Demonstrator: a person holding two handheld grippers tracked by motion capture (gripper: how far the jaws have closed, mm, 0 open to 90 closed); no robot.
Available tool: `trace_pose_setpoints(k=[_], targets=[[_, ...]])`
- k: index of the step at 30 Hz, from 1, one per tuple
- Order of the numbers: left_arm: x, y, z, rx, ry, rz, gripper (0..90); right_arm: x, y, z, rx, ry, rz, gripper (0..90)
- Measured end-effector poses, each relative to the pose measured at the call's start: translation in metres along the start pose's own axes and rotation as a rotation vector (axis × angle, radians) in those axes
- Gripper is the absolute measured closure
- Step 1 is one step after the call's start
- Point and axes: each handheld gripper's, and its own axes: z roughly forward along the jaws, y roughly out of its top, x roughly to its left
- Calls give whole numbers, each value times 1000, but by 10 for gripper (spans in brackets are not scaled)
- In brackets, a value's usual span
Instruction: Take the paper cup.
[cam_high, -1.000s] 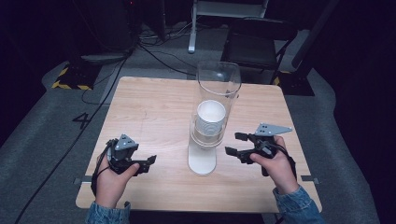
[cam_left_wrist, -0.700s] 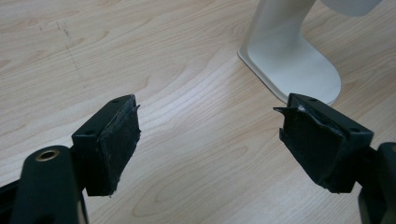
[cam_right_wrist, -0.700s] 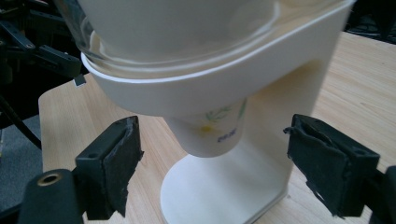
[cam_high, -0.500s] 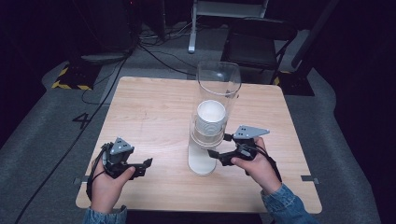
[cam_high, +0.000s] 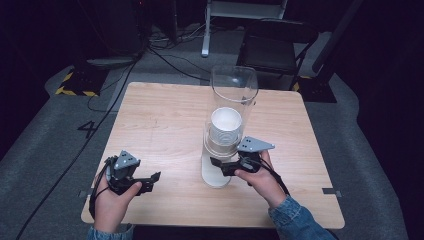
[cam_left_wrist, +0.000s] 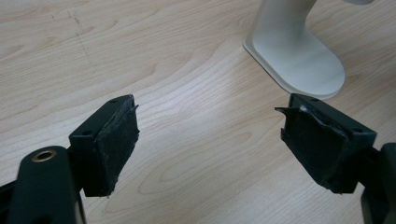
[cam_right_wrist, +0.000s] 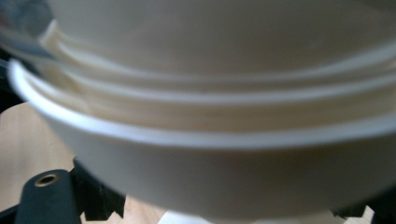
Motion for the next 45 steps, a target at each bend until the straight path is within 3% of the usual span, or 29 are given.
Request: trace_pose_setpoints(k=[5, 10, 19, 22, 45], targets=[[0, 0, 1, 0, -3, 8, 186, 1, -5, 4, -34, -43, -14, 263], [-1, 0, 3, 6, -10, 9, 186, 1, -9, 6, -88, -52, 7, 287], [-1, 0, 3, 11, -8, 13, 186, 0, -11, 6, -91, -40, 41, 306], [-2, 0, 4, 15, -11, 15, 186, 1, -9, 6, -67, -45, 19, 308], [-3, 3, 10, 34, -34, 34, 191, -5, -16, 7, -90, -43, -86, 321]])
